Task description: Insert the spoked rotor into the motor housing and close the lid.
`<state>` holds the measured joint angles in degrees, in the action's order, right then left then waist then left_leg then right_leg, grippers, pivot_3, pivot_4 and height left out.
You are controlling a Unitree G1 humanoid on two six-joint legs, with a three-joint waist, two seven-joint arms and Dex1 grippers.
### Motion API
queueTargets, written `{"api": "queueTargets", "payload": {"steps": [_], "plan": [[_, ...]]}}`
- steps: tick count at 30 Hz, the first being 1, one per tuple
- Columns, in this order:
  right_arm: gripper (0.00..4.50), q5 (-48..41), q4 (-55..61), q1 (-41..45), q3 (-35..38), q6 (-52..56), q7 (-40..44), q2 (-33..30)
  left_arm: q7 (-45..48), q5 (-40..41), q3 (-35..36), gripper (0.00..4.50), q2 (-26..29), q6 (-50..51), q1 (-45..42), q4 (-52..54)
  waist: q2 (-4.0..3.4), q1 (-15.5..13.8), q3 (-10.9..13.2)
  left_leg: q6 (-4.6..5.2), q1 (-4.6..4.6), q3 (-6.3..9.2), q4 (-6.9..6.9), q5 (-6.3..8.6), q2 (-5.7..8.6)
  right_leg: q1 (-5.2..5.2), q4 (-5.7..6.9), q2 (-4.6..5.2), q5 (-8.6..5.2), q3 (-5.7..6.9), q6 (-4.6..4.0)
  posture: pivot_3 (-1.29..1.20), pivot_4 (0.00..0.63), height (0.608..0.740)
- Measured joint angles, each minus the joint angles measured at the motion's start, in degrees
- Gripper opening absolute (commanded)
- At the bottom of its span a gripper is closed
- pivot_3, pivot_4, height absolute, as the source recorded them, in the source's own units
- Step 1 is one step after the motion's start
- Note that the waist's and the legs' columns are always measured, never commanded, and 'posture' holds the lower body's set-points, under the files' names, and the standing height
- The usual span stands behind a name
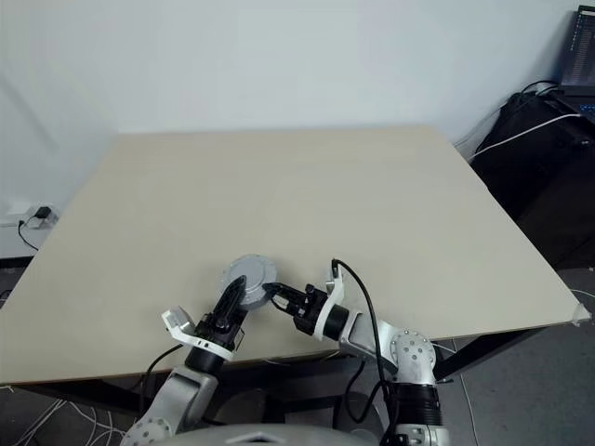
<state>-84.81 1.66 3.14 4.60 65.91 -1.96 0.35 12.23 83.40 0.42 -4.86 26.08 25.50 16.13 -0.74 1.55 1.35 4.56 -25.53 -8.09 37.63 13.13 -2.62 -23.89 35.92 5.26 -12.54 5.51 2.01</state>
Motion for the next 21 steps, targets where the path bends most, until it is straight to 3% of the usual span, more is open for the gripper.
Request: {"api": "queueTargets", "payload": {"steps": [3,4,12,16,21], "plan": [[1.26,3.6,1.9,0.0,-1.5,-1.6,2.0,-0.6,0.1,-0.1,0.0,2.08,0.0,-0.5,0.0,0.0,0.01,0.0,0.0,0.0,0.0,0.0,0.01,0.0,0.0,0.0,0.0,-0.01,0.0,0.0,0.01,0.0,0.0,0.74],[1.97,4.1,1.9,-0.1,-1.7,-1.9,2.5,-0.6,0.1,-0.2,0.0,2.08,0.0,-0.6,0.0,0.0,0.02,0.0,0.0,0.0,0.0,0.0,0.01,0.0,0.0,0.01,0.0,-0.02,0.0,0.01,0.01,0.0,0.0,0.74],[4.49,5.7,5.1,-0.2,-1.5,-3.5,4.8,-1.5,-1.0,-2.7,0.2,2.08,0.0,-3.1,0.0,-0.4,0.03,-0.1,0.0,0.01,0.0,0.0,0.05,0.01,-0.01,0.02,0.0,0.02,0.02,0.0,0.04,0.0,0.0,0.74],[4.5,11.3,9.3,-0.2,-4.1,-5.2,8.1,-5.1,-1.1,-4.0,0.6,2.08,0.0,-4.4,-0.1,-0.6,0.02,-0.1,0.0,0.01,0.0,-0.02,0.06,0.01,0.0,0.02,0.0,0.02,0.0,0.0,0.05,0.0,0.0,0.74],[4.5,30.9,16.6,-1.4,-12.6,-17.5,16.0,-12.5,-3.0,-5.9,5.1,2.08,1.0,-8.3,-6.6,-4.6,0.07,-0.5,-0.1,0.0,0.0,0.01,0.16,0.0,-0.04,0.03,0.03,-0.03,0.01,0.05,0.09,0.0,0.0,0.74]]}}
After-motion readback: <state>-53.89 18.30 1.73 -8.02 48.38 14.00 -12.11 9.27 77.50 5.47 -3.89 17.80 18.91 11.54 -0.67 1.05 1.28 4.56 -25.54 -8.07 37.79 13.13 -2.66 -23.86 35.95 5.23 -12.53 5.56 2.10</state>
